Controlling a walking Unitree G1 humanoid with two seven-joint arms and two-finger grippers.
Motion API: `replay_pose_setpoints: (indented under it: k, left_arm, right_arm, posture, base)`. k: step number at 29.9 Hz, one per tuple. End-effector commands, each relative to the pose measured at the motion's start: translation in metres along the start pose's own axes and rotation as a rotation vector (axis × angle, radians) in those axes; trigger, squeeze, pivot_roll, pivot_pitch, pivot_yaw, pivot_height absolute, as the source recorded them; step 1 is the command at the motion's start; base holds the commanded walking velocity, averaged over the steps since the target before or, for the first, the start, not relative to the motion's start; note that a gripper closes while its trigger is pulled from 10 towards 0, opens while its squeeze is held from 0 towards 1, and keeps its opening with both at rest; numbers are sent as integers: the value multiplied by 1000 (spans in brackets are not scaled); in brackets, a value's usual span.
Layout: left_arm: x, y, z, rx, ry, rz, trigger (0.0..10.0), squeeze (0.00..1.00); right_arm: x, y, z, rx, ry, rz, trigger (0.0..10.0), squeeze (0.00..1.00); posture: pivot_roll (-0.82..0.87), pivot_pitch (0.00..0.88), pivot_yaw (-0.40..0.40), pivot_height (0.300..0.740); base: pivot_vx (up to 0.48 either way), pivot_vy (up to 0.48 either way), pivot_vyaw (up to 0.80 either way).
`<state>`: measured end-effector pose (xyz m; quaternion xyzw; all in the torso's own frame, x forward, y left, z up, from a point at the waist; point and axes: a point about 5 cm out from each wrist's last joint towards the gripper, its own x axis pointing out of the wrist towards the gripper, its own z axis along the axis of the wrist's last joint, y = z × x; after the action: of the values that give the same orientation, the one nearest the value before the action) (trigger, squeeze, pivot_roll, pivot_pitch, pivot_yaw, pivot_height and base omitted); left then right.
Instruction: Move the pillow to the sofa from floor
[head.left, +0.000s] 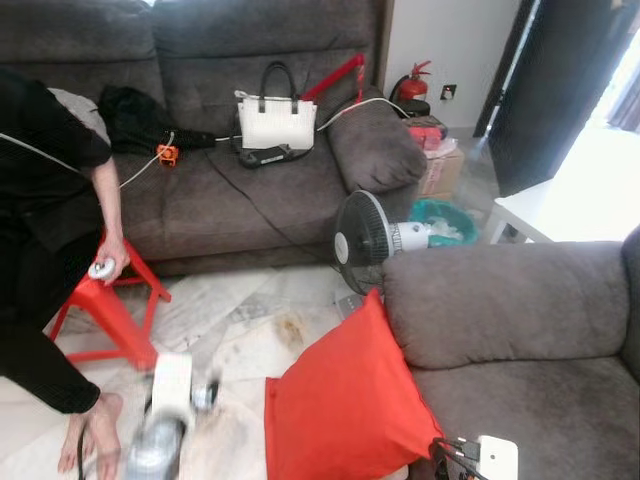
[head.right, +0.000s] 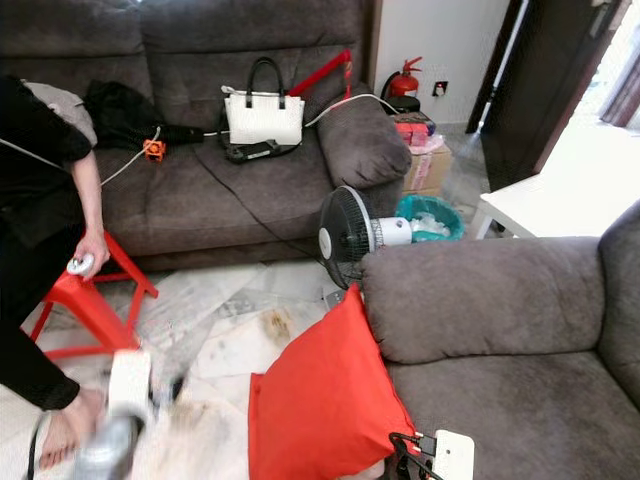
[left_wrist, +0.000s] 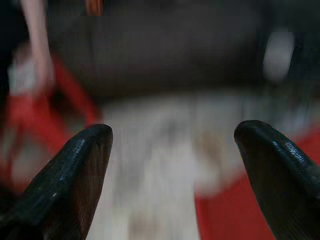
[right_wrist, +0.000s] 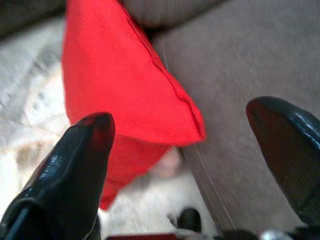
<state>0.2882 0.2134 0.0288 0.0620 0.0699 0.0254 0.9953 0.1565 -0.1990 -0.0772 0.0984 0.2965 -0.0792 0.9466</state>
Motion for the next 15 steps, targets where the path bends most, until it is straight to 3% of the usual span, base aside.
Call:
replay_pose_setpoints:
  k: [1, 8, 9, 11, 15]
  left_arm:
    - [-1, -3, 4, -3, -43, -10, 10000, 0]
    - [7, -15, 41, 50, -233, -72, 10000, 0]
    - [8, -15, 51, 67, -279, -79, 10000, 0]
    - [7, -12, 60, 67, -320, -68, 10000, 0]
    - [3, -5, 76, 70, -384, -44, 10000, 0]
  right_arm:
    - [0, -2, 4, 32, -42, -14, 10000, 0]
    - [3, 4, 10, 72, -94, -8, 10000, 0]
    - [20, 14, 55, 45, -270, 1, 10000, 0]
    - [29, 28, 109, 19, -480, 19, 10000, 0]
    - [25, 33, 130, -7, -593, 41, 10000, 0]
  posture:
    - [87, 0, 0, 740]
    - [84, 0, 27, 740]
    - [91, 0, 29, 740]
    - [95, 0, 29, 740]
    - [102, 0, 28, 740]
  base:
    - [0, 0, 0]
    - [0, 0, 0]
    - [0, 0, 0]
    - [0, 0, 0]
    - [0, 0, 0]
